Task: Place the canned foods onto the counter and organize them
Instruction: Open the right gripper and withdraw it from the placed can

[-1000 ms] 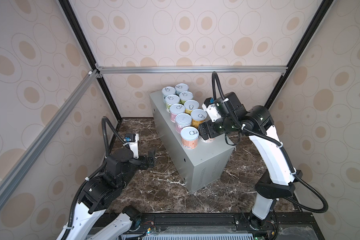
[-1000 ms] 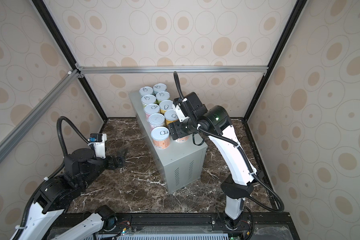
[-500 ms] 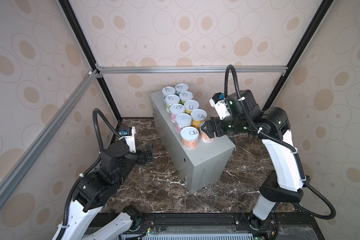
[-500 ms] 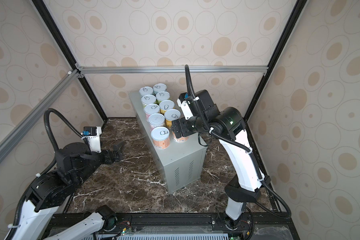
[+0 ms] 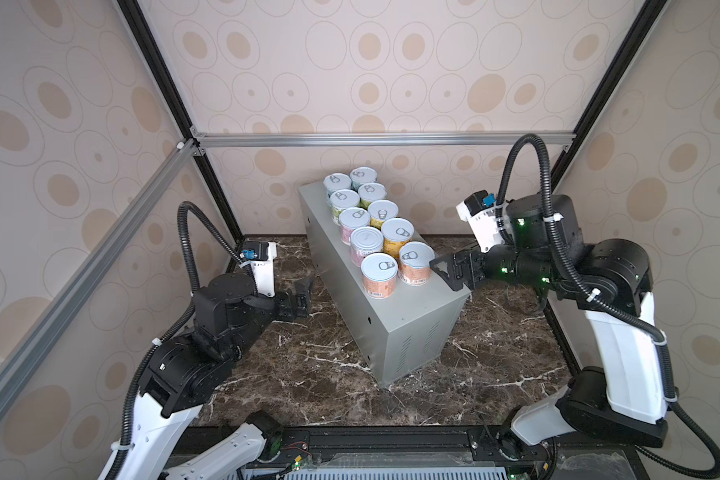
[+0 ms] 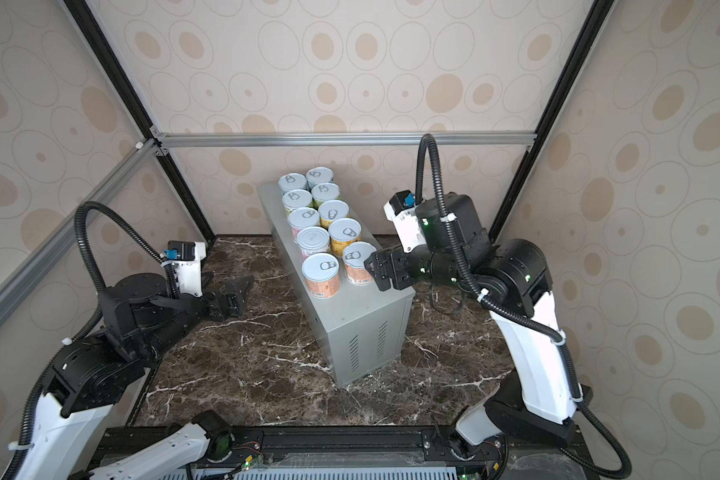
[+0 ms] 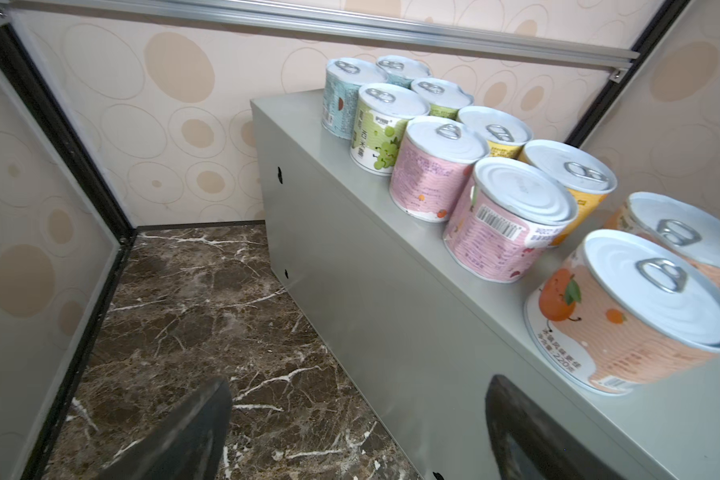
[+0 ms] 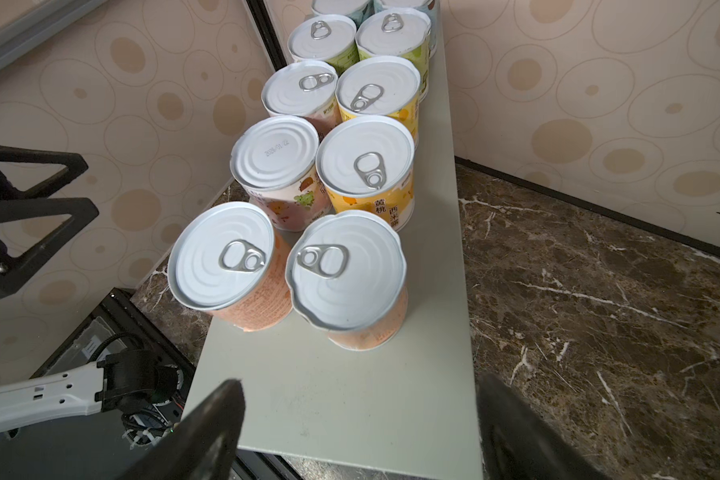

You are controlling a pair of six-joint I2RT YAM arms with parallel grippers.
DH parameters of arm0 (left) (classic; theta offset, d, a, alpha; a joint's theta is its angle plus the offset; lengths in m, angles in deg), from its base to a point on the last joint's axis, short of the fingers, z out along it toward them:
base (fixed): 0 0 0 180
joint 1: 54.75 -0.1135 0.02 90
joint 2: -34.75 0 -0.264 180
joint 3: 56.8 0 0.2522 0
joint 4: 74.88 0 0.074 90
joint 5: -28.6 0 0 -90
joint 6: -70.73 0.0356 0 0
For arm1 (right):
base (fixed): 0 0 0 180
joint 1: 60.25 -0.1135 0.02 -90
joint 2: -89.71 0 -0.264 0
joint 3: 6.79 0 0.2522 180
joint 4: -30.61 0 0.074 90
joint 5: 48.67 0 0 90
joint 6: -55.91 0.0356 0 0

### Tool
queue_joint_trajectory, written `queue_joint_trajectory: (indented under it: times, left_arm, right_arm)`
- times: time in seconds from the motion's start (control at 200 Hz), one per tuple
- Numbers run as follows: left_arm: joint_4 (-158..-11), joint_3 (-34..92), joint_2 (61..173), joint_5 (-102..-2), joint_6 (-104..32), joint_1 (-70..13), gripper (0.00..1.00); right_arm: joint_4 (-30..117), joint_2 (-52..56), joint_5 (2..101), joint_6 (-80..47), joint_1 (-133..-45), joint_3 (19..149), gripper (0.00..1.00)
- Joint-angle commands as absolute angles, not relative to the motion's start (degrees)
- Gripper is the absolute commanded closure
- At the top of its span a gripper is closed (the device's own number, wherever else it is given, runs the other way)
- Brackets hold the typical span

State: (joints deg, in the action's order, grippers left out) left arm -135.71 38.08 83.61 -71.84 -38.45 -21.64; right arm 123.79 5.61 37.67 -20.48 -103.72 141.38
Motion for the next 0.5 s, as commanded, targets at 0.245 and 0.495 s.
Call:
queue_joint_trajectory:
  times: [0.245, 0.495]
  left_arm:
    - [-130.66, 35.54, 81.53, -64.9, -39.53, -21.88, 0.06]
    - [-130.04, 35.22, 80.59, -65.91, -40.98, -19.88, 0.06]
  right_arm:
    - [116.65, 18.25, 35.97, -20.03, -104.21, 122.28, 0.13]
    - [112.58, 24.99, 36.02, -18.38, -104.24, 112.41, 0.13]
